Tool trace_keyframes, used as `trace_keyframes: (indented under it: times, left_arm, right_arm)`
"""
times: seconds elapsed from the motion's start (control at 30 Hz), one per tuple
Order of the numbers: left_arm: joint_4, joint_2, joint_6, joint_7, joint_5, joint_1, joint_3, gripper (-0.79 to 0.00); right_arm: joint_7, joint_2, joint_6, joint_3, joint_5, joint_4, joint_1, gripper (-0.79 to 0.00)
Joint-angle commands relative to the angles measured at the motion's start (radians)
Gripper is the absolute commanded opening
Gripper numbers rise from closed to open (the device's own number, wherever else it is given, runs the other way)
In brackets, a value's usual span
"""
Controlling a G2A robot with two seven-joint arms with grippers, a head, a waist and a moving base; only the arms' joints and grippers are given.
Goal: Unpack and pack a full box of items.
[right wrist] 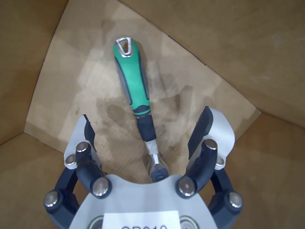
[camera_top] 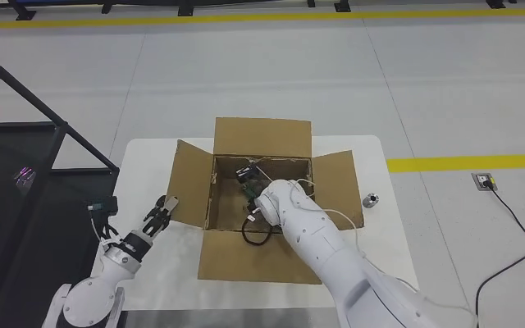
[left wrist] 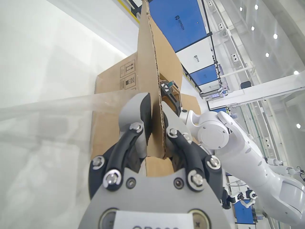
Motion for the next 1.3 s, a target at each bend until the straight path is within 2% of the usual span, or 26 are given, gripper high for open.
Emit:
trace_keyframes:
  times: [0.0,0.43,0.7,0.77,0.8,0.83,0.93,0.97,1.0,1.07,1.1,1.13,1.27]
  left_arm:
    - [-0.002,0.001,-0.001,-0.002,0.000,0.003,-0.002,-0.785]
    - [0.013,0.011,-0.015,-0.039,0.005,0.015,-0.030,-0.785]
    - [0.029,0.015,-0.020,-0.054,0.003,0.008,-0.033,-0.785]
    - [0.032,0.016,-0.021,-0.053,0.000,0.006,-0.033,-0.785]
    - [0.032,0.016,-0.021,-0.055,0.000,0.005,-0.032,-0.739]
    - [0.033,0.017,-0.020,-0.056,0.000,0.004,-0.032,-0.650]
    - [0.035,0.018,-0.022,-0.059,-0.001,0.002,-0.030,-0.563]
    - [0.036,0.019,-0.023,-0.059,-0.002,0.002,-0.030,-0.477]
    - [0.038,0.019,-0.023,-0.057,-0.003,0.001,-0.030,-0.425]
    - [0.039,0.019,-0.023,-0.057,-0.005,0.002,-0.029,-0.169]
    - [0.039,0.020,-0.023,-0.056,-0.006,0.002,-0.029,-0.068]
    - [0.040,0.020,-0.024,-0.055,-0.008,0.003,-0.029,-0.006]
    - [0.040,0.021,-0.036,-0.060,-0.033,0.006,-0.030,0.000]
  right_arm:
    - [0.003,0.002,0.002,0.001,-0.007,-0.005,-0.001,0.000]
    - [0.113,0.016,-0.079,0.013,-0.027,-0.023,0.013,0.000]
    - [0.155,0.012,-0.079,0.012,-0.038,-0.034,0.006,0.000]
    - [0.158,0.010,-0.080,0.013,-0.040,-0.035,0.005,-0.046]
    - [0.159,0.009,-0.079,0.013,-0.040,-0.034,0.005,-0.074]
    - [0.160,0.008,-0.079,0.014,-0.040,-0.033,0.005,-0.095]
    - [0.163,0.005,-0.073,0.015,-0.041,-0.026,0.005,-0.185]
    - [0.162,0.005,-0.073,0.016,-0.039,-0.023,0.005,-0.209]
    - [0.161,0.004,-0.071,0.019,-0.036,-0.020,0.005,-0.249]
    - [0.155,0.002,-0.068,0.022,-0.032,-0.012,0.006,-0.299]
    - [0.151,0.002,-0.065,0.025,-0.029,-0.007,0.006,-0.311]
    - [0.146,0.001,-0.061,0.028,-0.025,-0.003,0.006,-0.323]
    - [0.126,-0.002,-0.053,0.035,-0.015,0.011,0.007,-0.369]
